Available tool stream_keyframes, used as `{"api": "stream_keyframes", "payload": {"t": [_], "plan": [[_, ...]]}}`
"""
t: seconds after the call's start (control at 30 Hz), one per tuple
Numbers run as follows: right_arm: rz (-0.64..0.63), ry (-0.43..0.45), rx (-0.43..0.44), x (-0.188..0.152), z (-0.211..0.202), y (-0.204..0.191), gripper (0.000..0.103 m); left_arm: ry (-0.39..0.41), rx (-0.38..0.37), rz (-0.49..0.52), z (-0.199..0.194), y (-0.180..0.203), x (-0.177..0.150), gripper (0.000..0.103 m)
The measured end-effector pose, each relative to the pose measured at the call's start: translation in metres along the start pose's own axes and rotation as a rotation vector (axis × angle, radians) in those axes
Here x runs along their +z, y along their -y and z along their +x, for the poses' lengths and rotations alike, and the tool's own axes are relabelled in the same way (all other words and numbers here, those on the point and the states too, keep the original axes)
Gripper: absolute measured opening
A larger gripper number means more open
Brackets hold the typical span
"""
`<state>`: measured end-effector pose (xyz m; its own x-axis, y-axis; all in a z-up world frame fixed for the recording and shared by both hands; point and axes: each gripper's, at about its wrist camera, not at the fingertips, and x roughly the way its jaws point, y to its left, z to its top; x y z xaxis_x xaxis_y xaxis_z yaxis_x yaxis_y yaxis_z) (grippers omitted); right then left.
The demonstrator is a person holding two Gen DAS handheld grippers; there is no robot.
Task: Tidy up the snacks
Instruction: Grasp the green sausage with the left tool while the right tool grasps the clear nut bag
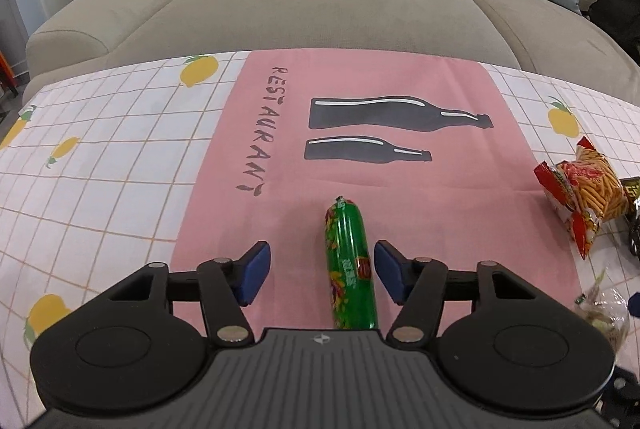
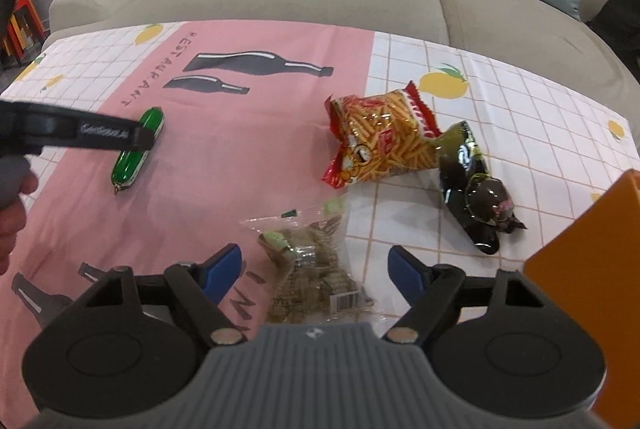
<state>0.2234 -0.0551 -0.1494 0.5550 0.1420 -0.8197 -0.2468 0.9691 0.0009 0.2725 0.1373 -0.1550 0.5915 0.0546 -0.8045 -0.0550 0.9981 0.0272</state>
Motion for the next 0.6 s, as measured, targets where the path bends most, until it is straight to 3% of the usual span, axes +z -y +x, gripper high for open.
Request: {"api": "stream_keyframes", "payload": {"t": [0.07,0.13,0.27,0.43,0.6], "plan": [[-0.004,0.000,-0.001,-0.001,0.002,-0.001,0.075,-0.010,-0.004,0.008,0.004,0.003,0.001,0.059],[-0.006,-0.002,0.006,-0.003,0.003,-0.002,0.069,-0.015,-0.015,0.006,0.007,0.004,0.002,0.052],[-0.011,-0.006,-0.004,-0.007,0.005,-0.004,0.063,-0.019,-0.015,0.005,0.009,0.006,0.003,0.043],[0.010,-0.001,-0.014,-0.012,0.001,-0.001,0.049,-0.031,-0.021,-0.004,0.008,0.008,0.002,0.030],[0.061,-0.013,-0.029,-0.018,-0.006,0.005,0.045,-0.074,-0.057,-0.013,-0.001,0.015,-0.007,0.025]]}}
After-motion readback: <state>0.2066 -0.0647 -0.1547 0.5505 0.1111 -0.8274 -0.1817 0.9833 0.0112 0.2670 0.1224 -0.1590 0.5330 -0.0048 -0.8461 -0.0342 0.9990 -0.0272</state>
